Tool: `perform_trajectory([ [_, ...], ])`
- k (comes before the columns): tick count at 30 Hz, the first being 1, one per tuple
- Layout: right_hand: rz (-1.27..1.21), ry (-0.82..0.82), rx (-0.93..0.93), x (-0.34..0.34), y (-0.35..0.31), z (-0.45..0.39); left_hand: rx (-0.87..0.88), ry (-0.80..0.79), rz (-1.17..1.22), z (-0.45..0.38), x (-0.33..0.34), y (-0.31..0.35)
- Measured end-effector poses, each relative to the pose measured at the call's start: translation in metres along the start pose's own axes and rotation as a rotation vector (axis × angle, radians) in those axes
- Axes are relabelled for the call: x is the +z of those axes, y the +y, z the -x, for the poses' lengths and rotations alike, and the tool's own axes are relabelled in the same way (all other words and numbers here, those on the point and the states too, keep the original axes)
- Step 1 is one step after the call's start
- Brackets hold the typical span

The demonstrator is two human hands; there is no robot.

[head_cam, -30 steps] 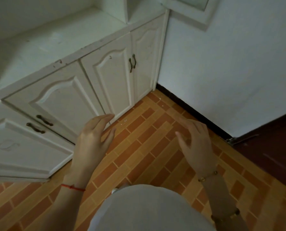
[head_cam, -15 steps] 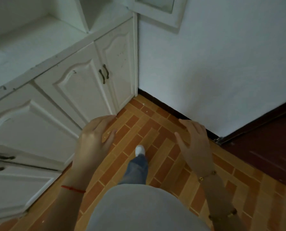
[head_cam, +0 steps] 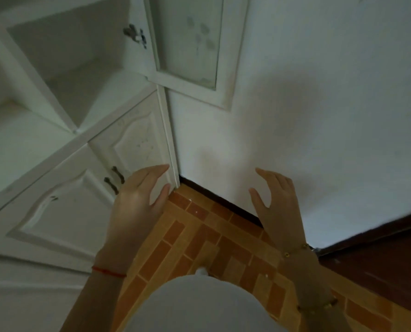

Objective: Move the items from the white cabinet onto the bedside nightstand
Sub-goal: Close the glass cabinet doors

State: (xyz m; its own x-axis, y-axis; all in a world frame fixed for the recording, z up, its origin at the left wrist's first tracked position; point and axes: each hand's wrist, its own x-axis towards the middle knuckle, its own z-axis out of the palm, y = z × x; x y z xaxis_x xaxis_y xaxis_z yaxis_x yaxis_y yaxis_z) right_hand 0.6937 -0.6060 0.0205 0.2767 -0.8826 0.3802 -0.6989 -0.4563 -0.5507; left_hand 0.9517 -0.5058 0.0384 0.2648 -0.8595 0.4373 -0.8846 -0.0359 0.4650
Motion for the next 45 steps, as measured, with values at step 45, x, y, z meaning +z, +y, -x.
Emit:
perform_trajectory([
  [45, -0.242, 0.392, -0.55, -0.062, -0.053, -0.471, 0.434, 0.675, -0.053, -0.526, -0.043, 0.181],
])
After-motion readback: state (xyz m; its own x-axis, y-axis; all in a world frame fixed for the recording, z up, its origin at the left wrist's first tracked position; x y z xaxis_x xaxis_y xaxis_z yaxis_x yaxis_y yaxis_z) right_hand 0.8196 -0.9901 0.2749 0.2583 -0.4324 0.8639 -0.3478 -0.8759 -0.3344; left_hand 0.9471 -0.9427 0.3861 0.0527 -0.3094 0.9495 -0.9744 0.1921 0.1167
